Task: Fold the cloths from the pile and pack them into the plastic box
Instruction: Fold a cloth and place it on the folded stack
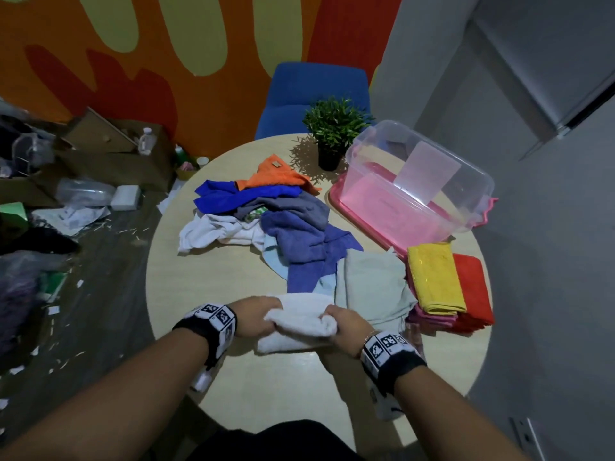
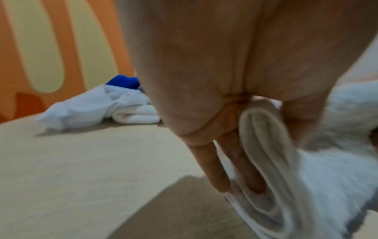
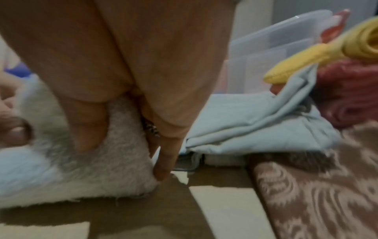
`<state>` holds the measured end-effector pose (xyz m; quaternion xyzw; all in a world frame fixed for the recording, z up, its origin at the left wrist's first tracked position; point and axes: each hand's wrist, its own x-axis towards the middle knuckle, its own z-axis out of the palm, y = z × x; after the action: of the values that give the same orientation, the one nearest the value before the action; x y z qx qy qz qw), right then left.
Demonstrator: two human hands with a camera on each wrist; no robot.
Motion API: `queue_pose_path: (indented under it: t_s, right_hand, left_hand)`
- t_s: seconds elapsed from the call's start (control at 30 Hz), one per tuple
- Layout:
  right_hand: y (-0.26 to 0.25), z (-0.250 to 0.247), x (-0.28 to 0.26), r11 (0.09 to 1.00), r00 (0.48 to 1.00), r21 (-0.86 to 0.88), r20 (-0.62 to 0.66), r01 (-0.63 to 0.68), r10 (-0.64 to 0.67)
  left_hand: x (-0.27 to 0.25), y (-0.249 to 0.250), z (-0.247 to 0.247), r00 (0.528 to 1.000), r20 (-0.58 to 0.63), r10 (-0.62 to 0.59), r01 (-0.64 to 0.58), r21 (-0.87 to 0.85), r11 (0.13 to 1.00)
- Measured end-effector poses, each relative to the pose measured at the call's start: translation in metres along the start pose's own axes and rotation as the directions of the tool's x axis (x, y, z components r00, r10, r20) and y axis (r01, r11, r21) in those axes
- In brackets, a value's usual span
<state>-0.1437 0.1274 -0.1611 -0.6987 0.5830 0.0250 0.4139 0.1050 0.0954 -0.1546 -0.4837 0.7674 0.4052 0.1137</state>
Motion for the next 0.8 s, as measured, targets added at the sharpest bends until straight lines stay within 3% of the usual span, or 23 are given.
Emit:
queue_pose_path:
  t_s: [0.1,0.27,0.37,0.43,0.5,0.63,0.8]
  right_hand:
    - [0.005,0.000,0.000,0.987,0.987,0.121,-0.110,-0.101,0.115]
    - [0.000,-0.001,0.011,0.979,0.951,0.119,-0.244,-0.166,0.191]
    - [-0.007,-0.005,0.013,0.986,0.928,-0.054,-0.350,-0.155,0.127]
    - [-0.011,-0.001,0.014,0.947,0.960,-0.308,-0.281,-0.095,0.005]
    - [-0.010,0.011,0.020,0.888,0.993,-0.459,-0.113,-0.020,-0.036]
    - [0.011,0.040,0.037,0.848,0.995,-0.527,0.100,0.059,-0.007]
    - [-0.007,0.029,0.009,0.879,0.995,-0.473,-0.042,0.057,-0.087]
  left_hand:
    - [0.013,-0.018,0.004,0.982,-0.165,-0.092,0.068,-0.148,0.987]
    - [0.034,-0.027,0.015,0.946,-0.233,-0.226,0.187,-0.181,0.966]
    - [0.040,-0.026,0.022,0.919,-0.258,-0.297,0.259,-0.169,0.951]
    - [0.042,-0.023,0.026,0.907,-0.261,-0.331,0.285,-0.200,0.938]
    - [0.044,-0.017,0.030,0.922,-0.211,-0.323,0.293,-0.163,0.942]
    - [0.043,-0.007,0.039,0.944,-0.044,-0.326,0.325,-0.025,0.945]
    - [0.031,0.011,0.026,0.981,0.037,-0.188,0.188,0.003,0.982]
